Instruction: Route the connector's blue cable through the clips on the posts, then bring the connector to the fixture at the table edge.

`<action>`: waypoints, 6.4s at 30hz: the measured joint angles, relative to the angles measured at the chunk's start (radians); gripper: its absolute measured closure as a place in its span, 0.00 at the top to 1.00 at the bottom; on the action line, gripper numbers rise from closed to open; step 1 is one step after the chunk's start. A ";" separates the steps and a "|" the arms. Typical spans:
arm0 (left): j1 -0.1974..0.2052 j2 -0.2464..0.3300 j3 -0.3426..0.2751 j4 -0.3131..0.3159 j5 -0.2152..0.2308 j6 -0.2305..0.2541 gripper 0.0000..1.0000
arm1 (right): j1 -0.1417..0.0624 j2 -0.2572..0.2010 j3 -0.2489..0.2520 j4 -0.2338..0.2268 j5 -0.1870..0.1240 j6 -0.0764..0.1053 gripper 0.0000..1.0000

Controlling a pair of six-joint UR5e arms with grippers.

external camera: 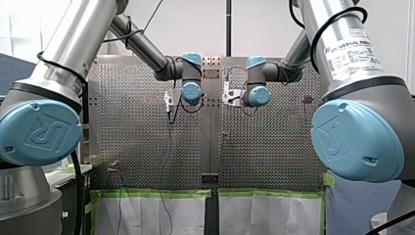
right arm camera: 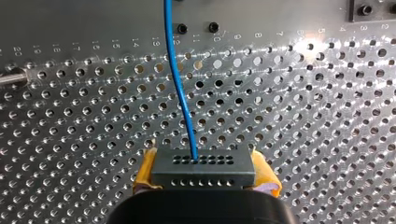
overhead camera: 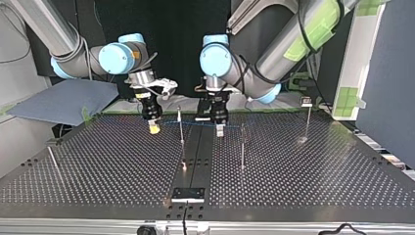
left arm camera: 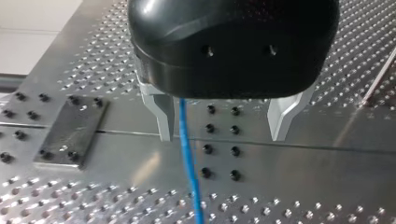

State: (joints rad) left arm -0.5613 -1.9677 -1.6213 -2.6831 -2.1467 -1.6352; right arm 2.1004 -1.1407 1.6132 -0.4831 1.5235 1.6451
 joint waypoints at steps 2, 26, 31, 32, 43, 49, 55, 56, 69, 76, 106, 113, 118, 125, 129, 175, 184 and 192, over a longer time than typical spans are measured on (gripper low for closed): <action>0.001 -0.003 0.000 0.002 0.003 -0.004 1.00 | 0.000 0.000 0.000 0.001 0.000 0.000 0.00; 0.003 -0.005 0.001 0.054 -0.104 0.014 1.00 | -0.003 0.001 0.000 0.001 0.000 -0.002 0.00; -0.001 -0.005 0.001 0.054 -0.099 0.038 1.00 | -0.003 0.002 0.000 0.001 0.000 -0.002 0.00; -0.002 -0.005 0.001 0.054 -0.095 0.043 1.00 | -0.002 0.002 0.000 0.002 0.000 -0.002 0.00; -0.009 -0.005 0.001 0.072 -0.065 0.073 0.89 | 0.000 0.003 0.000 0.004 0.000 -0.002 0.00; -0.010 -0.005 0.001 0.076 -0.071 0.065 0.20 | 0.000 0.003 0.000 0.006 0.000 -0.002 0.00; -0.008 -0.005 0.001 0.076 -0.068 0.064 0.00 | 0.000 0.003 0.000 0.009 0.000 -0.002 0.00; -0.007 -0.005 0.001 0.077 -0.067 0.063 0.00 | 0.000 0.003 0.000 0.010 0.001 -0.002 0.00; -0.021 -0.005 0.000 0.065 -0.065 0.062 0.00 | 0.000 0.003 0.001 0.028 0.005 -0.002 0.00; -0.045 -0.007 -0.016 0.068 -0.065 0.066 0.00 | -0.002 0.003 0.023 0.036 0.013 -0.003 0.00; -0.101 -0.089 -0.125 0.171 -0.065 0.076 0.00 | -0.005 0.003 0.171 -0.021 0.036 -0.006 0.00; -0.118 -0.145 -0.125 0.198 -0.066 0.081 0.00 | -0.006 0.004 0.203 -0.047 0.065 -0.006 0.00; -0.129 -0.179 -0.125 0.206 -0.074 0.082 0.00 | -0.011 0.005 0.231 -0.080 0.085 -0.003 0.00; -0.142 -0.185 -0.125 0.208 -0.080 0.083 0.00 | -0.024 0.010 0.248 -0.116 0.088 -0.012 0.00; -0.151 -0.199 -0.126 0.214 -0.079 0.084 0.00 | -0.029 0.029 0.248 -0.127 0.085 -0.022 0.00; -0.165 -0.307 -0.058 0.228 -0.064 0.068 0.00 | -0.182 0.149 0.249 -0.262 -0.138 -0.064 0.00; -0.165 -0.313 -0.029 0.240 -0.065 0.062 0.00 | -0.202 0.151 0.247 -0.264 -0.137 -0.063 0.00; -0.156 -0.313 -0.017 0.248 -0.058 0.062 0.00 | -0.211 0.152 0.246 -0.268 -0.138 -0.057 0.00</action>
State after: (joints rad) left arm -0.7174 -2.2810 -1.6385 -2.4349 -2.2045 -1.5736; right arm 1.8894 -0.9889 1.8589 -0.7515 1.3850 1.5882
